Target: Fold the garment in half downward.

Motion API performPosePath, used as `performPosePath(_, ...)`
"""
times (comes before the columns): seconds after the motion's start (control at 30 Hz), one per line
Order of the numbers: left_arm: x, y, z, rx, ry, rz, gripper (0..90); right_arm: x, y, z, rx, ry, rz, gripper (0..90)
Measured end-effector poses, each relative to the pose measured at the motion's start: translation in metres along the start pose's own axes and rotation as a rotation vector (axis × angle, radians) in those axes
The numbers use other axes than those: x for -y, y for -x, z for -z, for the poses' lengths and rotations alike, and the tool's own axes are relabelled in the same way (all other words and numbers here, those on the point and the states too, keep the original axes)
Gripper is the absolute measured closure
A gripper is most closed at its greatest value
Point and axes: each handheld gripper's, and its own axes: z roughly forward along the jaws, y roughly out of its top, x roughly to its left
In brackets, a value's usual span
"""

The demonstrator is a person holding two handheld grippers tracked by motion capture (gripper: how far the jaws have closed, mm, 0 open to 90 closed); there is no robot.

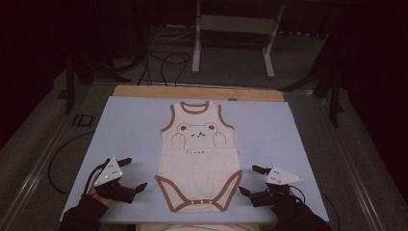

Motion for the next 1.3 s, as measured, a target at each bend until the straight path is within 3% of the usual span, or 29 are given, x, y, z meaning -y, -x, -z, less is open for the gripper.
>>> performPosePath(0.37, 0.000, 0.000, 0.000, 0.004, 0.006, 0.000, 0.0, -0.002, 0.000, 0.000, -0.002, 0.012, -0.004, 9.1)
performPosePath(0.47, 0.000, 0.001, 0.000, 0.015, 0.009, -0.001, 0.0, -0.003, 0.002, 0.001, -0.016, 0.042, -0.030, 9.1)
performPosePath(0.7, -0.001, 0.004, 0.000, 0.021, -0.001, -0.018, 0.0, -0.005, -0.002, 0.001, -0.013, 0.029, -0.009, 9.1)
performPosePath(1.1, -0.004, 0.005, 0.000, 0.028, 0.004, -0.023, 0.0, -0.006, -0.001, 0.004, 0.019, 0.030, -0.007, 9.1)
performPosePath(1.3, -0.012, 0.008, 0.003, 0.022, 0.024, -0.015, 0.0, -0.013, -0.003, 0.009, 0.059, 0.040, -0.009, 9.1)
